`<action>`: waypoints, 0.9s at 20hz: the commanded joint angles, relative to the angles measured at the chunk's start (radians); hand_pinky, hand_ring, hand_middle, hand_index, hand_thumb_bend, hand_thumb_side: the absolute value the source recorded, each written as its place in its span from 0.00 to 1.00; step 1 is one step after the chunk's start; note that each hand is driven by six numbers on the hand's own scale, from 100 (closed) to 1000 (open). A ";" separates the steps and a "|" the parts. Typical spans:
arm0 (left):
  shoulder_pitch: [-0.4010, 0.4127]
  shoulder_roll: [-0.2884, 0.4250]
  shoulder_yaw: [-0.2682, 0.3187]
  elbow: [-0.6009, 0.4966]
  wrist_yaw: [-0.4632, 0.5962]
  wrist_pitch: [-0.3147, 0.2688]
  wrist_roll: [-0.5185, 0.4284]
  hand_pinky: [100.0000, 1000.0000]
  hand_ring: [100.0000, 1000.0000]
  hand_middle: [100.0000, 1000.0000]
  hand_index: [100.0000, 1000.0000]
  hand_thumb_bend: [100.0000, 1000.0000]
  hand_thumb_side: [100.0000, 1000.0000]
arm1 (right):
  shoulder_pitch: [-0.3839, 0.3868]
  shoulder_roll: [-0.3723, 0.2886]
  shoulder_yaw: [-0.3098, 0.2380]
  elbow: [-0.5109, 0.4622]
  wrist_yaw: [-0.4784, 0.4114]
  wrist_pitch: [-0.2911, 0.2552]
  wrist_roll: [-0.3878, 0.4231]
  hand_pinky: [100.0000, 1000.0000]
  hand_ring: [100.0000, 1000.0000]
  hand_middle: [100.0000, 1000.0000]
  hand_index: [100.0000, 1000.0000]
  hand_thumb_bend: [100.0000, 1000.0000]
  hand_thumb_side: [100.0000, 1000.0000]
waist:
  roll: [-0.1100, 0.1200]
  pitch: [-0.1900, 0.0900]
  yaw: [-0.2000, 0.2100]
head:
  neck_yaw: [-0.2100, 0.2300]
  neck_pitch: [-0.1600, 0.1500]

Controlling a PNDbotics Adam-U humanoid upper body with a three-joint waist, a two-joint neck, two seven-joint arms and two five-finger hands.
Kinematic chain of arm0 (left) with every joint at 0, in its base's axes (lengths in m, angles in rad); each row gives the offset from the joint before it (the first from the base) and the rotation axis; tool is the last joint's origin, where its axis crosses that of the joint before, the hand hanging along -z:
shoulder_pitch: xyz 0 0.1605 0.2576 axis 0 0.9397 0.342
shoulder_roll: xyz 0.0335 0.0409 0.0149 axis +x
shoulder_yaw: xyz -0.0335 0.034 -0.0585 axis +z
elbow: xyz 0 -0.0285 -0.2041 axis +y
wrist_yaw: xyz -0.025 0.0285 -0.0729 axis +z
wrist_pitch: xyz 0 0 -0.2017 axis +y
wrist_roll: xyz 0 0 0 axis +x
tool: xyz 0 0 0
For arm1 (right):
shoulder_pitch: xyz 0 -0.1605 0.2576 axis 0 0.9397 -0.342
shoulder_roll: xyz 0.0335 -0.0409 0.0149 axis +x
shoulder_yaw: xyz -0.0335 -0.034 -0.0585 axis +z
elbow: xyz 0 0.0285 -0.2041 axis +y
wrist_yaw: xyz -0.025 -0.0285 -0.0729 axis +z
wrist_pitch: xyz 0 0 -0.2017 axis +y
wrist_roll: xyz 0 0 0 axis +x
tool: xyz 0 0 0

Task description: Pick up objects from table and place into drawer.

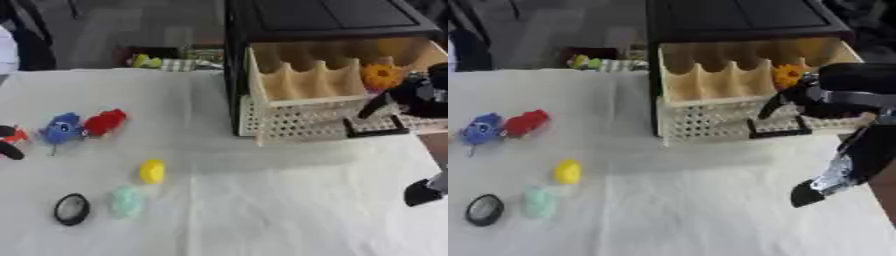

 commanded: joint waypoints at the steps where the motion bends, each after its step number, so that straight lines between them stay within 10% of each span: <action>1: -0.010 0.009 0.004 -0.014 -0.006 -0.001 0.004 0.36 0.54 0.58 0.74 0.00 0.89 | 0.002 -0.028 -0.040 -0.011 -0.022 -0.004 -0.015 0.00 0.00 0.00 0.83 0.77 0.62 | -0.001 -0.015 -0.002 | 0.006 -0.005; 10: -0.009 0.008 0.010 -0.014 -0.009 -0.005 0.012 0.36 0.54 0.58 0.74 0.00 0.89 | 0.006 0.021 -0.139 -0.011 -0.112 -0.018 -0.076 0.00 0.00 0.00 0.79 0.73 0.67 | 0.005 -0.015 -0.011 | 0.017 0.000; 18: -0.006 0.007 0.015 -0.014 -0.010 -0.012 0.019 0.36 0.54 0.58 0.74 0.00 0.88 | -0.048 0.139 -0.223 -0.011 -0.284 0.023 -0.262 0.00 0.00 0.00 0.74 0.50 0.76 | 0.017 -0.018 -0.016 | 0.035 0.009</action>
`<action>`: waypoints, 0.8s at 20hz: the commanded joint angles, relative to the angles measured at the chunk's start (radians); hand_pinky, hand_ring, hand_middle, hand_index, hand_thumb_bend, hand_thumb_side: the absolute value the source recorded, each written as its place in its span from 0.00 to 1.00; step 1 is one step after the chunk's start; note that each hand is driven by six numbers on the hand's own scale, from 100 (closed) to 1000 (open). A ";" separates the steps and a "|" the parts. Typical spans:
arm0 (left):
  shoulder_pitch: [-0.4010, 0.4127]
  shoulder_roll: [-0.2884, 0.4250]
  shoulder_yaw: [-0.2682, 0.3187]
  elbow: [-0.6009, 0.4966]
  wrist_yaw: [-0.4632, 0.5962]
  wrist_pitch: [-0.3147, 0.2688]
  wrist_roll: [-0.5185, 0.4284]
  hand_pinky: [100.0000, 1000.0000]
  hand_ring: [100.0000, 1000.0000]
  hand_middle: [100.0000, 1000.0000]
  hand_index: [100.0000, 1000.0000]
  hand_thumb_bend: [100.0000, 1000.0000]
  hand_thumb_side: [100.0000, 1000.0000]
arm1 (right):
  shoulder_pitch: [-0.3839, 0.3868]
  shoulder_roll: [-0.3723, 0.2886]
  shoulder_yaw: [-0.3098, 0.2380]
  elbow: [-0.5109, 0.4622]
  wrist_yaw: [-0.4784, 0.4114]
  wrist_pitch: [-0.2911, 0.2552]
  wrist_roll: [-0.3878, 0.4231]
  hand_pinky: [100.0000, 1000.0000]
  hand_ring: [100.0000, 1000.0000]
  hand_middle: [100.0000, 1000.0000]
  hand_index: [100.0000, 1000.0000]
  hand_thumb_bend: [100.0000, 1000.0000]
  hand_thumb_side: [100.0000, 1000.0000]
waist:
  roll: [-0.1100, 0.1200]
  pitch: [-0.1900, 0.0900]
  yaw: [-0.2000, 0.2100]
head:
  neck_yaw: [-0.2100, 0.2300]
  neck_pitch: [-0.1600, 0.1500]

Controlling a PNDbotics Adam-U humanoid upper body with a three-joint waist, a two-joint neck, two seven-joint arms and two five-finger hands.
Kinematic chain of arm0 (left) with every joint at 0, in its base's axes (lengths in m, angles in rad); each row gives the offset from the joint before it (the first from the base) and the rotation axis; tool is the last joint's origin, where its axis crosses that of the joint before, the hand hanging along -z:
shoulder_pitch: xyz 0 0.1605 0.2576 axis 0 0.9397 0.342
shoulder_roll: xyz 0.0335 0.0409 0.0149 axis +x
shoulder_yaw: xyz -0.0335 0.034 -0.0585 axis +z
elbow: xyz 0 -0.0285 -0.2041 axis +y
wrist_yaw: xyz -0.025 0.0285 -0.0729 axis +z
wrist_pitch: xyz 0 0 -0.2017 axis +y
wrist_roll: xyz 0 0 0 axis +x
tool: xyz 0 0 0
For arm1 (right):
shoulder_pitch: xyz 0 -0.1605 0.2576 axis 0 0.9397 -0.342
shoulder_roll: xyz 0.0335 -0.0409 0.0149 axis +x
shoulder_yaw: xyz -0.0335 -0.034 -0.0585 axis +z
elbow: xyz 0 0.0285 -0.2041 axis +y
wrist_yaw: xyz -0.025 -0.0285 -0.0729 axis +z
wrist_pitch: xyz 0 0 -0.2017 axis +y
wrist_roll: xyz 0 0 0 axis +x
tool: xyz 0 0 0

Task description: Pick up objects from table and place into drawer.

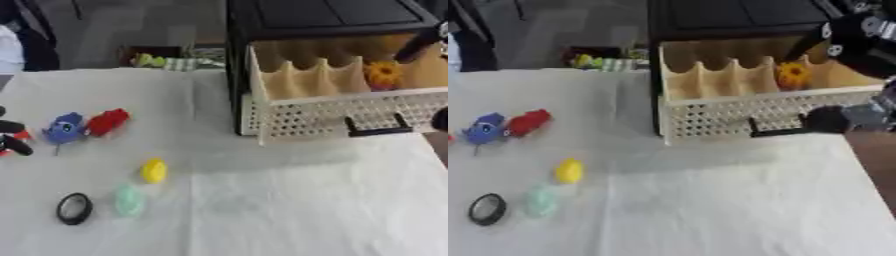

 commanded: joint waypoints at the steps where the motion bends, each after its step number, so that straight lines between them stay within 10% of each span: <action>1: -0.006 0.007 0.011 -0.014 -0.002 -0.006 0.006 0.36 0.54 0.58 0.74 0.00 0.88 | -0.029 0.028 -0.042 -0.011 -0.080 0.021 -0.105 0.00 0.00 0.00 0.73 0.48 0.77 | 0.001 -0.020 -0.001 | 0.007 0.007; 11: -0.009 0.006 0.011 -0.014 0.001 -0.015 0.010 0.36 0.54 0.58 0.74 0.00 0.87 | -0.077 0.156 -0.050 -0.011 -0.194 0.029 -0.453 0.00 0.09 0.00 0.67 0.22 0.84 | 0.017 -0.021 0.002 | 0.014 0.008; 16: -0.016 0.020 0.014 -0.014 0.003 -0.029 0.018 0.36 0.54 0.58 0.74 0.00 0.85 | -0.102 0.204 -0.033 -0.011 -0.210 -0.038 -0.560 0.28 0.34 0.12 0.68 0.12 0.87 | 0.025 -0.021 0.007 | 0.019 0.011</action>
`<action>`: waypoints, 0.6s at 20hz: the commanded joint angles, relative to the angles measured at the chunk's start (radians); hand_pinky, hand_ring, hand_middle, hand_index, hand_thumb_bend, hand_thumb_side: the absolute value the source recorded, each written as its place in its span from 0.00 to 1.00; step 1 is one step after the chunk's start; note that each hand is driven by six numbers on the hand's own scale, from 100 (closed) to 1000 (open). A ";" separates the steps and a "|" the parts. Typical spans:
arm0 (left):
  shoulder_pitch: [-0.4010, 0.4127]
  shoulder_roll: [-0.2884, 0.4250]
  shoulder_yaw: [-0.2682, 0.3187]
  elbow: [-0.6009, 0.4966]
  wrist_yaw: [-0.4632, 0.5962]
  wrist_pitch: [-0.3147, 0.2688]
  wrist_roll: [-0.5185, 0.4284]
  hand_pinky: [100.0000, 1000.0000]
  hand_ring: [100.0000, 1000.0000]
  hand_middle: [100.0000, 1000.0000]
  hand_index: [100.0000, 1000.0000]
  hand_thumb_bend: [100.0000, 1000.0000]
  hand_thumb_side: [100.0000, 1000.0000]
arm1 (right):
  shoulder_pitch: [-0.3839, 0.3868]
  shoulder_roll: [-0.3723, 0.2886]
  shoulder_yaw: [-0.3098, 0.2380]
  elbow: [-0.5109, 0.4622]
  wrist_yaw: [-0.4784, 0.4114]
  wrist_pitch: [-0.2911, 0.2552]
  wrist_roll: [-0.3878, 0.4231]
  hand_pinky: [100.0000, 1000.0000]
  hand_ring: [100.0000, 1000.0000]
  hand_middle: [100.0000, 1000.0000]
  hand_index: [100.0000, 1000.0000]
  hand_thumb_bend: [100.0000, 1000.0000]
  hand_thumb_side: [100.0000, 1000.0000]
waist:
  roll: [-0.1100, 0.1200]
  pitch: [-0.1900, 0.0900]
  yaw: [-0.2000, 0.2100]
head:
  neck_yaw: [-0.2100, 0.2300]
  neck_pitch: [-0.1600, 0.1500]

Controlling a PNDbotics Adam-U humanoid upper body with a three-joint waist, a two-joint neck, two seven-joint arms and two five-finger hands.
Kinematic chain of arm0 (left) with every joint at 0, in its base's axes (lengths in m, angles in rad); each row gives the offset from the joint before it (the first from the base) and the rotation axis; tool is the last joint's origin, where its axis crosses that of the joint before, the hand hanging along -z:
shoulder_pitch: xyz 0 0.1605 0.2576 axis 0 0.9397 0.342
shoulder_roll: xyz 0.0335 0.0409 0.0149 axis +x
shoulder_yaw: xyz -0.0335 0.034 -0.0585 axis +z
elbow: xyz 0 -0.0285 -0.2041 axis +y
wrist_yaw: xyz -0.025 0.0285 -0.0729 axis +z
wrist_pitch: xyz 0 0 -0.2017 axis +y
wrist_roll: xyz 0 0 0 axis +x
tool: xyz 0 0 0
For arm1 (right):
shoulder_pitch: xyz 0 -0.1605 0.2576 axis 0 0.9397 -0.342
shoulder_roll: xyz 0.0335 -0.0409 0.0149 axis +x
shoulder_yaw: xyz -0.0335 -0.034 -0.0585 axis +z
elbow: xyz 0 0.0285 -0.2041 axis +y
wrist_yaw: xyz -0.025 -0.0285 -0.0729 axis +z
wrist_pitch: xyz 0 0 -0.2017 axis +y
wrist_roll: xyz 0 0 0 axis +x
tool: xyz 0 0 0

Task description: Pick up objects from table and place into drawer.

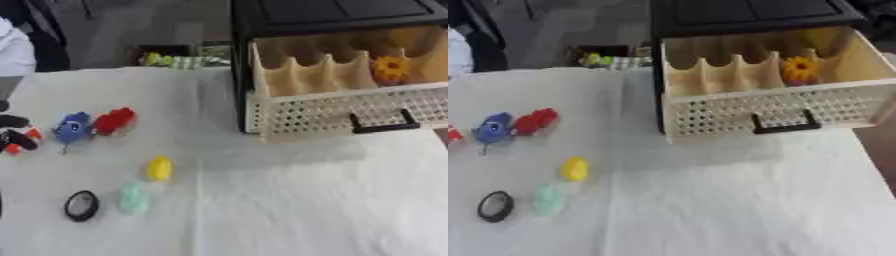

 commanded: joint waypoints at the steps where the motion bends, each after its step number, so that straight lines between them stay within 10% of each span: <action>1: -0.017 0.026 0.011 -0.014 0.003 -0.015 0.009 0.36 0.54 0.58 0.74 0.00 0.85 | -0.024 0.007 0.003 -0.010 -0.016 -0.048 -0.058 0.32 0.38 0.17 0.69 0.11 0.88 | -0.001 -0.021 0.003 | 0.009 0.005; 12: -0.055 0.188 0.035 -0.014 -0.032 -0.123 0.093 0.36 0.54 0.59 0.75 0.00 0.71 | -0.012 0.074 0.019 -0.010 -0.029 -0.212 -0.152 0.52 0.53 0.38 0.74 0.06 0.95 | 0.013 -0.025 0.011 | 0.061 0.039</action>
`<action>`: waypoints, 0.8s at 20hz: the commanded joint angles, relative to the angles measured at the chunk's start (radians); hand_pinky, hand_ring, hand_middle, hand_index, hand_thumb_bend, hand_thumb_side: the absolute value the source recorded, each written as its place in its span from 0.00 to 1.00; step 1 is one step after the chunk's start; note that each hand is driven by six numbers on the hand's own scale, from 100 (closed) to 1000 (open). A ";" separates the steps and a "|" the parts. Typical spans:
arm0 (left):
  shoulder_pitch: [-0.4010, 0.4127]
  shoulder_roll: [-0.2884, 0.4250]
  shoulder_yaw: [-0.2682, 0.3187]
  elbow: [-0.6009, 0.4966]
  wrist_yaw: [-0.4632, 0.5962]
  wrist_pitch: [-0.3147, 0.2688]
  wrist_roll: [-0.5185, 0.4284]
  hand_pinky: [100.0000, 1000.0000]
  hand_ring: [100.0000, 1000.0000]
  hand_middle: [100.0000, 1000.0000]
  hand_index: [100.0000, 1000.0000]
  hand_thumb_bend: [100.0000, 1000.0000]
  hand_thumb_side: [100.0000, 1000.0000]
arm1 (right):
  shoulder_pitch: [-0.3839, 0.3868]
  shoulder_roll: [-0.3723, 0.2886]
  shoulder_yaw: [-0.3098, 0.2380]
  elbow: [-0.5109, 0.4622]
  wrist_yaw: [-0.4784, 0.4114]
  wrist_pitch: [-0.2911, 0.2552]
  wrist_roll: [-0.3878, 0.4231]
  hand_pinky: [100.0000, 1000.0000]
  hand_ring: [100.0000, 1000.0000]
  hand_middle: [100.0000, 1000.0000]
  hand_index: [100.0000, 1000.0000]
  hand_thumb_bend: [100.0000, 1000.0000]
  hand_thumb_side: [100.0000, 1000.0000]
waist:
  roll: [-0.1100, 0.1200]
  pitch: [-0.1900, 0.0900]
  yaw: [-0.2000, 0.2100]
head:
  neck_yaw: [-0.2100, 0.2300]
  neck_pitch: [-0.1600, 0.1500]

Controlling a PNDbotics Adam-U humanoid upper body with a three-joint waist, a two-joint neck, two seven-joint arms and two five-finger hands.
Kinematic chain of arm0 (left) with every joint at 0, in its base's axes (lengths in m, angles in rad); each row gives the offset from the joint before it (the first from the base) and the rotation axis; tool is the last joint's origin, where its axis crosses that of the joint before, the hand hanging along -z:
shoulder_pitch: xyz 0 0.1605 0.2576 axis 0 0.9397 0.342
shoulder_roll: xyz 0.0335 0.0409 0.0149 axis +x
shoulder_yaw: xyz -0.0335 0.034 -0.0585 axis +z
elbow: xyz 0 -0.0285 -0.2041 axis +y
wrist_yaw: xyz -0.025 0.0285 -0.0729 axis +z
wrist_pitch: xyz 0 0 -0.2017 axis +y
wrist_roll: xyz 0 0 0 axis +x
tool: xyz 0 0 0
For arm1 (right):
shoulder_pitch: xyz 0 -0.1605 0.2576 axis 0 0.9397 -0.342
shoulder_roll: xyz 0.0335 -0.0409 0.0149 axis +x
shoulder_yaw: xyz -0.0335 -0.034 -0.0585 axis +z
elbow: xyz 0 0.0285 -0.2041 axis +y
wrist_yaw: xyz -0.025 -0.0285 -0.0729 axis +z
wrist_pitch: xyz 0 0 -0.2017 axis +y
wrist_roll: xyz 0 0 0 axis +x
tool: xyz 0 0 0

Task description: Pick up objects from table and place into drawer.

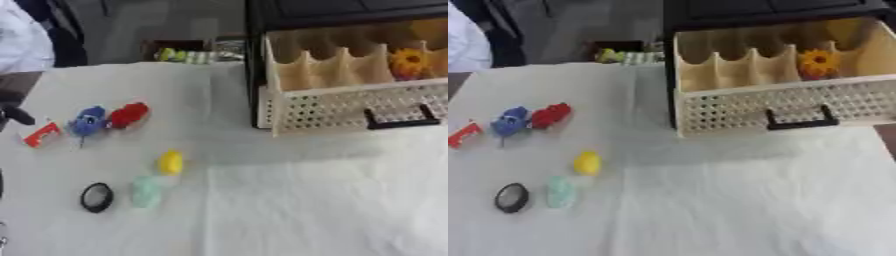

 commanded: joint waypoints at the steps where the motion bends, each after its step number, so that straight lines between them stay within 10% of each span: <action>1: -0.012 0.087 0.019 -0.014 -0.025 -0.032 0.028 0.36 0.54 0.59 0.75 0.00 0.69 | -0.003 -0.007 -0.008 -0.010 -0.005 -0.029 -0.016 0.52 0.54 0.38 0.74 0.06 0.95 | -0.002 -0.025 0.001 | 0.010 0.012; 16: 0.053 0.410 0.044 -0.014 -0.236 0.004 0.041 0.33 0.52 0.65 0.85 0.00 0.47 | 0.002 -0.002 -0.011 -0.010 -0.001 -0.062 -0.028 0.52 0.53 0.39 0.74 0.05 0.96 | 0.016 -0.030 0.005 | 0.007 0.004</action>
